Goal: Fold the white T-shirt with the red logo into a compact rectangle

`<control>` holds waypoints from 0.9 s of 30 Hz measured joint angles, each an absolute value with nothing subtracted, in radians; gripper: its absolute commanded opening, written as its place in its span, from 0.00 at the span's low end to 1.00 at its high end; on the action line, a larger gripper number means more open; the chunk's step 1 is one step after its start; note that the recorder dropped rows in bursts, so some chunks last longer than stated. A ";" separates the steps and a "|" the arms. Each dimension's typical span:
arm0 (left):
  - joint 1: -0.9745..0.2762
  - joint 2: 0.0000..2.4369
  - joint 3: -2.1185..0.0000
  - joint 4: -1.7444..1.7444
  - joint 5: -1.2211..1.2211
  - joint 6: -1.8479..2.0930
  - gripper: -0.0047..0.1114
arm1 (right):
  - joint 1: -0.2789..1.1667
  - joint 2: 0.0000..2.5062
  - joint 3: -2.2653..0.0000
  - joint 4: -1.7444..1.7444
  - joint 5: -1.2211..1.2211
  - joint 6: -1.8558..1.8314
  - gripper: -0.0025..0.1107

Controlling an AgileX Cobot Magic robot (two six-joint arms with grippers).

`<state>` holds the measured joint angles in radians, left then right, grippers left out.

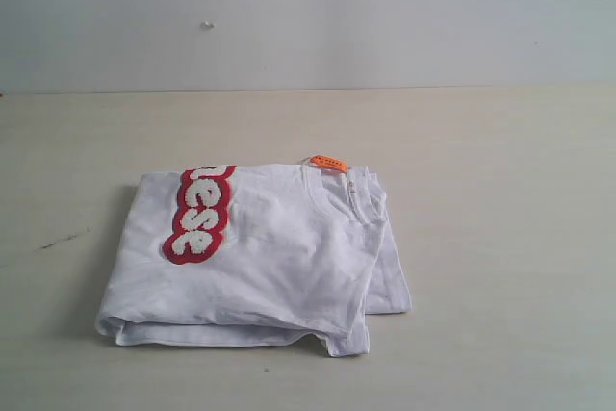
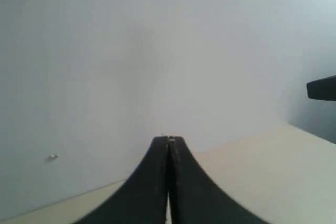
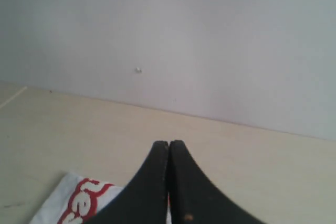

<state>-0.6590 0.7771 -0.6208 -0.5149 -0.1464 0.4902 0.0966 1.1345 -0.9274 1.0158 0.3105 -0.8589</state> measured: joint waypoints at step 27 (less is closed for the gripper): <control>-0.659 0.448 -0.555 -0.517 0.018 0.490 0.04 | 0.097 0.293 -0.638 1.097 0.383 -0.909 0.02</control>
<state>-0.6590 0.4483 -0.5552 -0.5166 0.0182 0.4902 0.0966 0.2927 -0.6375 1.0973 0.3829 -0.9090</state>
